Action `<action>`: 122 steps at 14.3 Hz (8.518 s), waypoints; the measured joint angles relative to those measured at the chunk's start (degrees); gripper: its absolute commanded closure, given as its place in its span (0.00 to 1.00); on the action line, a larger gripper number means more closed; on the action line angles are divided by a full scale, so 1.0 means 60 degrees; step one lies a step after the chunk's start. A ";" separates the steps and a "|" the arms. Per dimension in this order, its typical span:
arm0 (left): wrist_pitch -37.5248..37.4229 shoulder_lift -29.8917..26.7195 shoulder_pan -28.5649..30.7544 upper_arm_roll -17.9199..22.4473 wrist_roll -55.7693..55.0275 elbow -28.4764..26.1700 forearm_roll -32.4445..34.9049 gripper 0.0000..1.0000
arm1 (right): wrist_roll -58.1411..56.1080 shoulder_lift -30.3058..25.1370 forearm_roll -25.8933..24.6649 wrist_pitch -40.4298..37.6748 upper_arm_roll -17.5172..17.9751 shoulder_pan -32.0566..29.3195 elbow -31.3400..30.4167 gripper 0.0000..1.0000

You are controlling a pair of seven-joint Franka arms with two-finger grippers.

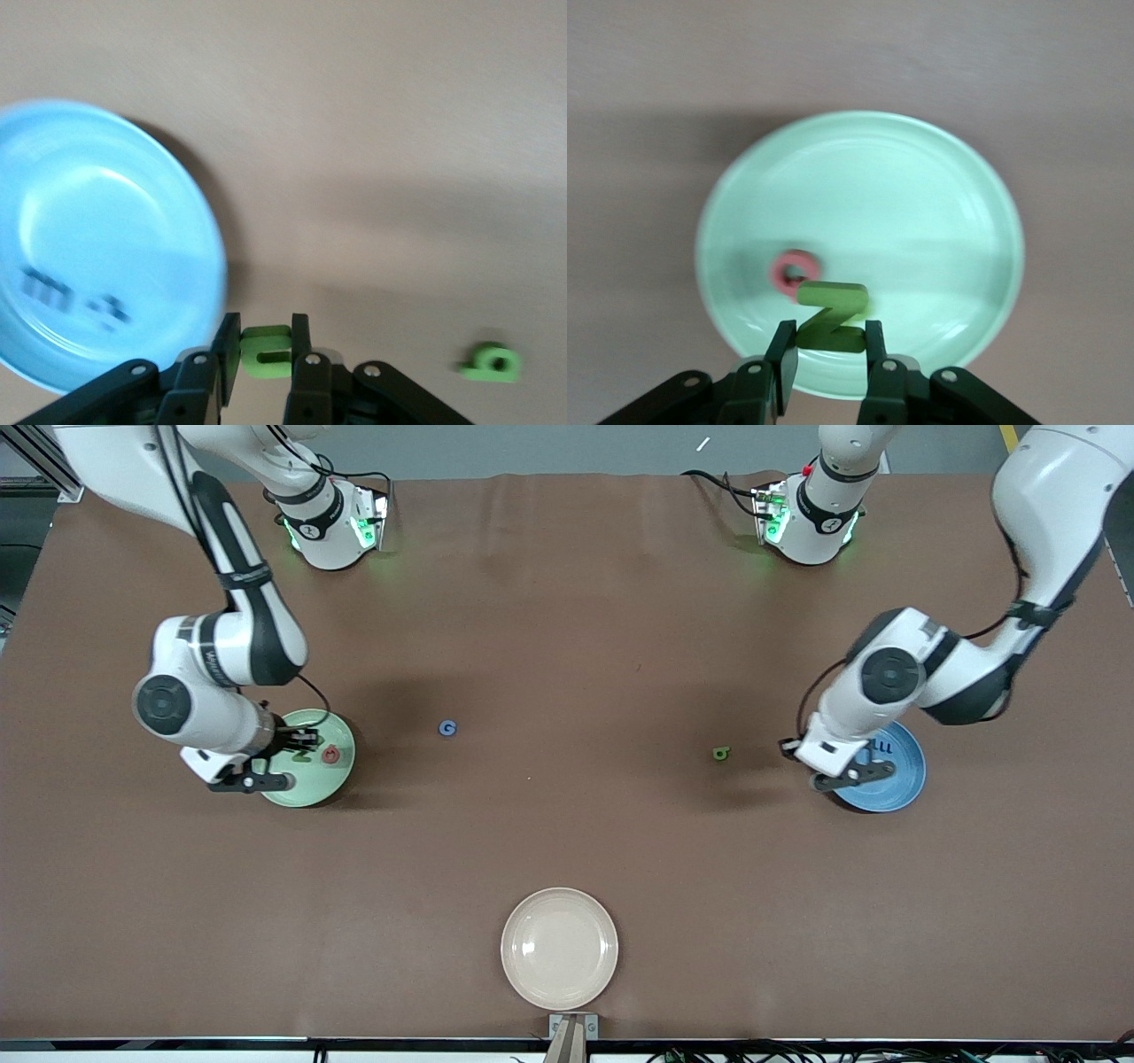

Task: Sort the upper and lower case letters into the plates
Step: 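Drop the u in the blue plate while the right gripper drops the Z, then grasp the green a with the left gripper while the right gripper reaches the blue G, then carry the a to the blue plate while the right gripper lifts the G, then release the a while the right gripper drops the G in the green plate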

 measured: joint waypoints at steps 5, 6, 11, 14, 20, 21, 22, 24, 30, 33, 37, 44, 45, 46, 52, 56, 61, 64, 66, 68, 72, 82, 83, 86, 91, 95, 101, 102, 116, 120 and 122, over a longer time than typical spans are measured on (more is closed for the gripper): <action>-0.0009 0.0251 0.0625 0.0751 0.2531 0.0663 -0.0002 0.81 | -0.1240 -0.0041 -0.0003 0.1058 0.0005 -0.1073 -0.0842 0.99; -0.0008 0.0385 0.0621 0.0949 0.2815 0.0768 -0.0002 0.81 | -0.1266 -0.0040 -0.0003 0.1252 0.0006 -0.1107 -0.1004 0.99; -0.0005 0.1043 0.0599 0.1288 0.3304 0.1035 0.0553 0.81 | -0.1266 0.0021 -0.0003 0.1395 0.0172 -0.1099 -0.1201 0.98; -0.0005 0.1151 0.0577 0.1511 0.3755 0.1074 0.0619 0.81 | -0.1265 0.0190 -0.0003 0.1408 0.0192 -0.1090 -0.1208 0.98; -0.0005 0.1229 0.0555 0.1786 0.4243 0.1085 0.0741 0.77 | -0.1262 0.0609 -0.0001 0.1457 0.0200 -0.1090 -0.1204 0.91; -0.0005 0.1266 0.0552 0.1794 0.4243 0.1085 0.0775 0.77 | -0.1262 0.0636 0.0000 0.1458 0.0200 -0.1090 -0.1194 0.91; -0.0005 0.1298 0.0546 0.1807 0.4243 0.1085 0.0783 0.76 | -0.1262 0.0656 0.0000 0.1458 0.0200 -0.1090 -0.1190 0.90; -0.0005 0.1324 0.0535 0.1826 0.4243 0.1085 0.0785 0.38 | -0.1260 0.0692 0.0000 0.1458 0.0207 -0.1089 -0.1187 0.49; -0.0010 0.1322 0.0480 0.1525 0.4237 0.1180 0.0781 0.01 | -0.1247 0.0716 0.0001 0.0733 0.0261 -0.1052 -0.0662 0.00; -0.0430 0.1317 0.0421 0.0695 0.3546 0.1280 0.0569 0.01 | -0.1206 0.0635 0.0311 -0.0799 0.0293 -0.0919 0.0249 0.00; -0.0672 0.1313 -0.0854 0.0342 0.1257 0.1549 0.0221 0.01 | 0.0453 0.0451 0.0803 -0.1347 0.0332 0.0040 0.0647 0.00; -0.0686 0.1454 -0.4149 0.1421 -0.2309 0.2127 -0.0076 0.01 | 0.5210 0.0444 0.1025 0.0389 0.0405 0.2946 0.0059 0.00; -0.0677 0.1533 -0.4273 0.1477 -0.2591 0.2114 -0.0076 0.02 | 0.5609 0.0453 0.1026 0.0901 0.0405 0.3192 -0.0182 0.00; -0.0644 0.1617 -0.4300 0.1494 -0.2745 0.2057 -0.0076 0.02 | 0.6023 0.0471 0.1026 0.1465 0.0403 0.3445 -0.0426 0.00; 0.0174 0.1776 -0.4073 0.1539 -0.3434 0.1290 -0.0076 0.21 | 0.7933 0.0874 0.1027 0.3990 0.0399 0.4761 -0.1430 0.16; 0.0298 0.1776 -0.4069 0.1541 -0.3518 0.1037 -0.0076 0.34 | 0.8007 0.1214 0.1027 0.4437 0.0371 0.4837 -0.1453 0.36; 0.0317 0.1776 -0.3891 0.1555 -0.3522 0.0850 -0.0076 0.37 | 0.8012 0.1153 0.1028 0.4438 0.0360 0.4840 -0.1424 0.42; 0.0328 0.1776 -0.3888 0.1561 -0.3522 0.0840 -0.0076 0.45 | 0.8014 0.1154 0.1028 0.4612 0.0343 0.4839 -0.1414 0.46; 0.0362 0.1776 -0.3888 0.1562 -0.3522 0.0839 -0.0075 0.50 | 0.8014 0.1160 0.1028 0.4674 0.0334 0.4839 -0.1414 0.48; 0.0450 0.1775 -0.3888 0.1564 -0.3522 0.0839 -0.0075 0.61 | 0.8014 0.1156 0.1028 0.4679 0.0325 0.4839 -0.1412 0.48; 0.0662 0.1774 -0.3888 0.1574 -0.3522 0.0838 -0.0075 0.83 | 0.8014 0.1158 0.1027 0.4747 0.0312 0.4839 -0.1410 0.74; 0.0516 0.1237 -0.3503 0.1243 -0.3152 0.1229 -0.0075 0.85 | 0.6738 0.1126 0.0996 0.3863 0.0060 0.3878 -0.0485 1.00; 0.0432 0.1145 -0.3145 0.0999 -0.2811 0.1238 -0.0075 0.85 | 0.6119 0.1108 0.0995 0.3406 0.0043 0.3482 -0.0207 1.00; -0.0223 0.1010 -0.1490 0.0166 -0.1118 0.1240 -0.0075 0.85 | 0.4026 0.0979 0.0993 0.1907 -0.0001 0.2236 0.0544 1.00; -0.0635 0.1026 0.0619 -0.0135 0.1646 0.1057 -0.0075 0.85 | 0.1324 0.0898 0.0769 0.0901 -0.0030 0.0314 0.1077 1.00; -0.0635 0.1055 0.0953 0.0378 0.2739 0.1011 0.0014 0.85 | 0.0918 0.1045 0.0739 0.0934 0.0024 -0.0030 0.1072 1.00; -0.0152 0.1493 0.0922 0.0926 0.2807 0.1001 0.0991 0.84 | 0.0919 0.1639 0.0736 0.1246 0.0048 -0.0185 0.0999 0.99; -0.0034 0.1570 0.0889 0.0973 0.2808 0.1001 0.1020 0.84 | 0.0919 0.1674 0.0735 0.1259 0.0048 -0.0214 0.0957 0.99; 0.0181 0.1713 0.0625 0.1142 0.2809 0.1126 0.1063 0.01 | 0.0834 0.1676 0.0715 0.1227 0.0055 -0.0250 0.0839 0.00; 0.0182 0.1704 0.0625 0.1076 0.2809 0.1227 0.1063 0.01 | 0.0459 0.1596 0.0473 -0.1138 0.0050 -0.0252 0.2358 0.00; 0.0181 0.1691 0.0625 0.0996 0.2808 0.1244 0.1063 0.01 | 0.0430 0.1532 -0.0069 -0.2594 0.0048 -0.0254 0.3588 0.00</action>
